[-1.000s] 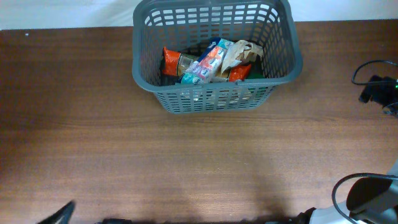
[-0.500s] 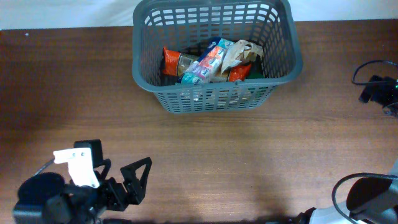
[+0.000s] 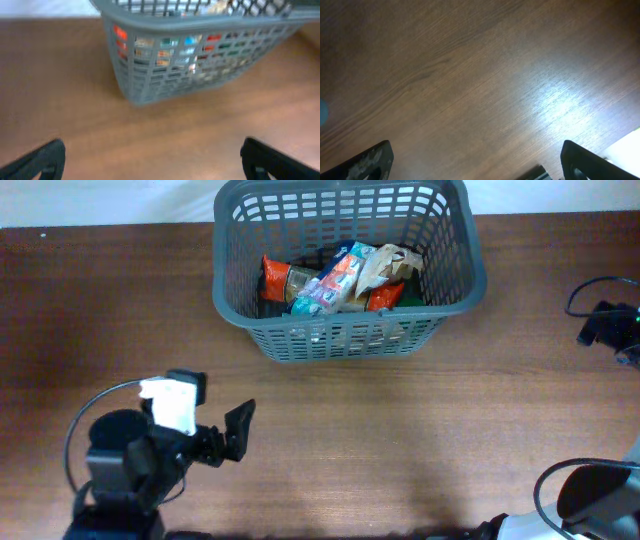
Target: Pack container
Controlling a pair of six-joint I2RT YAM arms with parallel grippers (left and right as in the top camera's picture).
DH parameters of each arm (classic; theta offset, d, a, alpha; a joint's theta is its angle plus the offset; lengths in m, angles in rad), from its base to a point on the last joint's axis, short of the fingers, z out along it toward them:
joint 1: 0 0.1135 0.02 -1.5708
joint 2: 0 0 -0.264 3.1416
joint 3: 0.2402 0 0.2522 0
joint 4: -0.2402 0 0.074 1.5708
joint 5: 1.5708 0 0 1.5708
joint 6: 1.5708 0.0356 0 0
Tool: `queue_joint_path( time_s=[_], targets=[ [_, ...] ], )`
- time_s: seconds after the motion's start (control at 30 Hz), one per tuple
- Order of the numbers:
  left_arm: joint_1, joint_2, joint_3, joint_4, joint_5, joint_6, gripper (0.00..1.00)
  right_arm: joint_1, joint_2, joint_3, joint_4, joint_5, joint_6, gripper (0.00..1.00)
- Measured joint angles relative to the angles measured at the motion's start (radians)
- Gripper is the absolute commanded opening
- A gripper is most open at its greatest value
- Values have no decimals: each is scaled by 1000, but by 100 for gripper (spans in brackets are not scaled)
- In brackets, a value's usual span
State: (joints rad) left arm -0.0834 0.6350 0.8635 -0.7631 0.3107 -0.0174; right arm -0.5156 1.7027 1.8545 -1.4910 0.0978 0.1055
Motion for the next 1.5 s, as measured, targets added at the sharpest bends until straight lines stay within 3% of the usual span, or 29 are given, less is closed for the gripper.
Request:
queue_joint_path(
  time_s=[0.37,0.6,0.97,1.5],
  targets=[
    [0,-21,-341,411,71,133,99,0,0,0,0,0,0,99],
    [3,-251,-505,582,79,202,99,0,0,0,0,0,1,99],
    [60,-455,-617,597,74,286,99,0,0,0,0,0,0,99],
    [79,-602,-756,600,37,292,99,0,0,0,0,0,0,99]
  ],
)
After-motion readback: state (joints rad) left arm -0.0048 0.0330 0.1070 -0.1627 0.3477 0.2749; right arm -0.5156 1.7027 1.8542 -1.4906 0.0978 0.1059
